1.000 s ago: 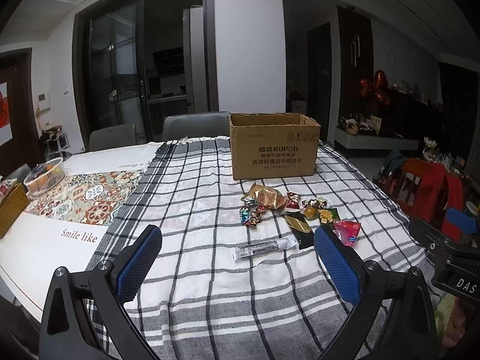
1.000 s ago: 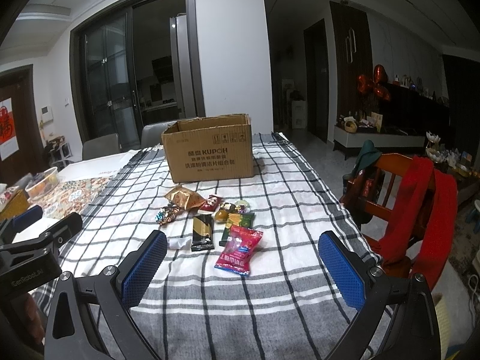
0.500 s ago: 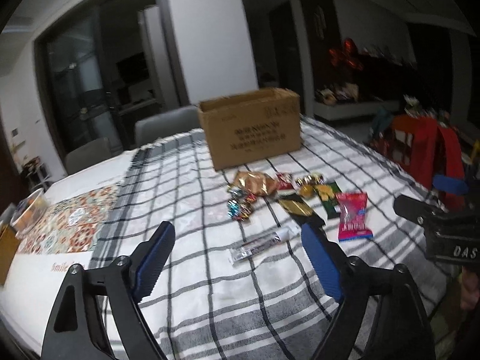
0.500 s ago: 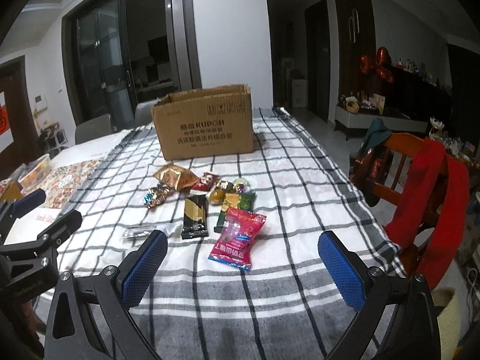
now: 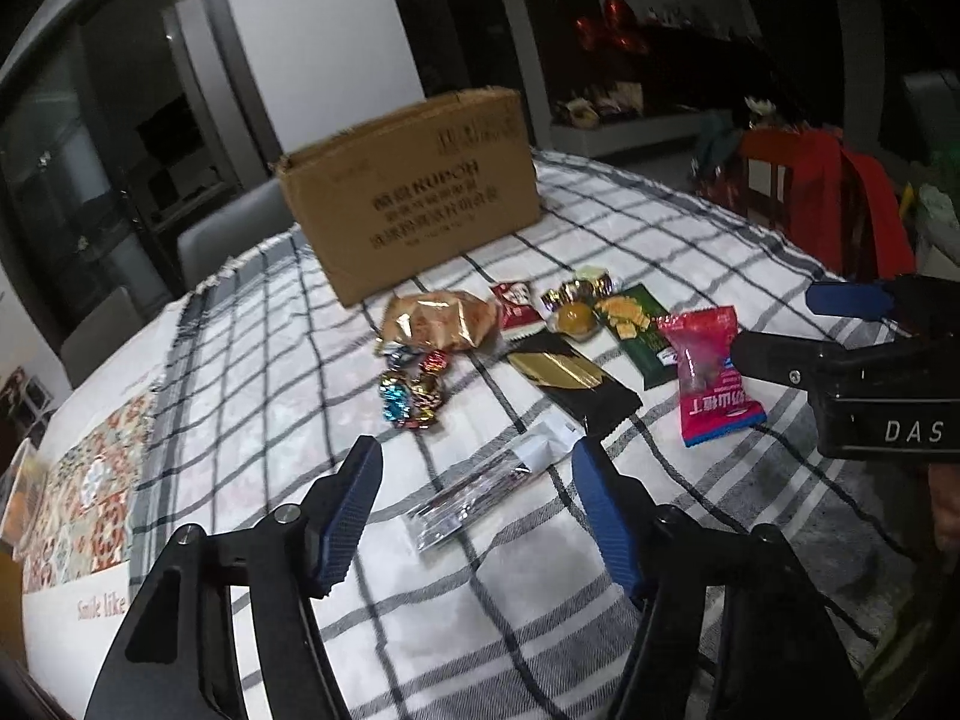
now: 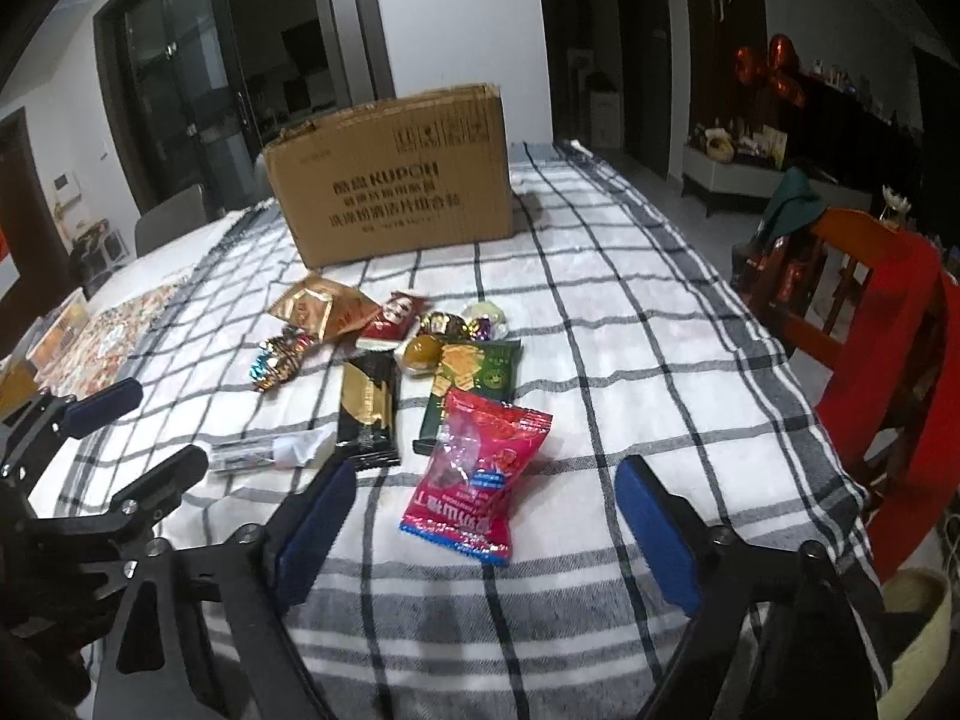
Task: Organize snacks
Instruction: 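Grasp the white-wrapped bar with the left tool while the right tool grasps the red candy bag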
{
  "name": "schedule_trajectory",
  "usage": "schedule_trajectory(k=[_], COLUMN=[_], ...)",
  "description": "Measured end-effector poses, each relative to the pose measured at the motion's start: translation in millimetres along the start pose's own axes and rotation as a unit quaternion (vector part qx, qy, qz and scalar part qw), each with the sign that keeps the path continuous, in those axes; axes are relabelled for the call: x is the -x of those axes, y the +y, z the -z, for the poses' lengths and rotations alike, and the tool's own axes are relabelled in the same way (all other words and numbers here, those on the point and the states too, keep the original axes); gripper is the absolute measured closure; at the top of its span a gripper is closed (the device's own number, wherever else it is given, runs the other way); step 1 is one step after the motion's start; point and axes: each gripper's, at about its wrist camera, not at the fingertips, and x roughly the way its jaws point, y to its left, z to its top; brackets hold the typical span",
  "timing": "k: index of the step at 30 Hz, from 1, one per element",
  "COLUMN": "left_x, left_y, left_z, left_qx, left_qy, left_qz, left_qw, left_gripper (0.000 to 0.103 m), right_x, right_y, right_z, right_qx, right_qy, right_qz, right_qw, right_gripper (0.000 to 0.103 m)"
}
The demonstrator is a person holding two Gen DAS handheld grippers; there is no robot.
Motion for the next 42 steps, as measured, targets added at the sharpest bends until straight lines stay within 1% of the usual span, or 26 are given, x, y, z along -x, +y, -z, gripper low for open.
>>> schedule_trajectory(k=[6,8,11,14,20,23,27,29,30,34,35,36,42], left_x=[-27,-33,-41,-49,-61,-68,-75,-78,-78,-80,-80,-79,-74], left_y=[-1,0,0,1,4,5,5,4,5,7,7,8,11], left_z=[1,1,2,2,3,3,4,5,4,4,4,4,0], left_qx=[-0.023,-0.026,-0.026,-0.025,-0.019,-0.021,-0.023,-0.024,-0.021,-0.006,-0.006,-0.005,0.009], left_qy=[0.026,0.032,0.035,0.04,0.051,0.058,0.071,0.074,0.073,0.077,0.076,0.075,0.068], left_qz=[0.02,0.029,0.039,0.046,0.076,0.087,0.104,0.108,0.107,0.112,0.109,0.107,0.105], left_qw=[0.9992,0.9987,0.9983,0.9978,0.9956,0.9943,0.9918,0.9911,0.9913,0.9907,0.9912,0.9914,0.9921], left_gripper=[0.054,0.056,0.056,0.058,0.059,0.059,0.059,0.06,0.064,0.067,0.072,0.074,0.078], right_x=[-20,-26,-34,-41,-49,-53,-58,-59,-59,-61,-63,-63,-61], right_y=[1,1,2,3,6,7,8,9,9,8,8,8,8], right_z=[-4,-3,-4,-5,-7,-7,-6,-6,-6,-5,-5,-4,-4], right_qx=[0.006,0.001,0.003,0.004,0.007,0.01,0.012,0.014,0.014,0.013,0.012,0.012,0.015], right_qy=[0.025,0.035,0.044,0.052,0.059,0.064,0.07,0.071,0.071,0.074,0.077,0.077,0.075], right_qz=[0.004,0.002,-0.002,-0.003,-0.001,-0.001,-0.003,-0.003,-0.003,-0.002,-0.005,-0.006,-0.007], right_qw=[1.0,0.999,0.999,0.999,0.998,0.998,0.997,0.997,0.997,0.997,0.997,0.997,0.997], right_gripper=[0.023,0.027,0.027,0.031,0.032,0.035,0.037,0.038,0.038,0.046,0.049,0.049,0.058])
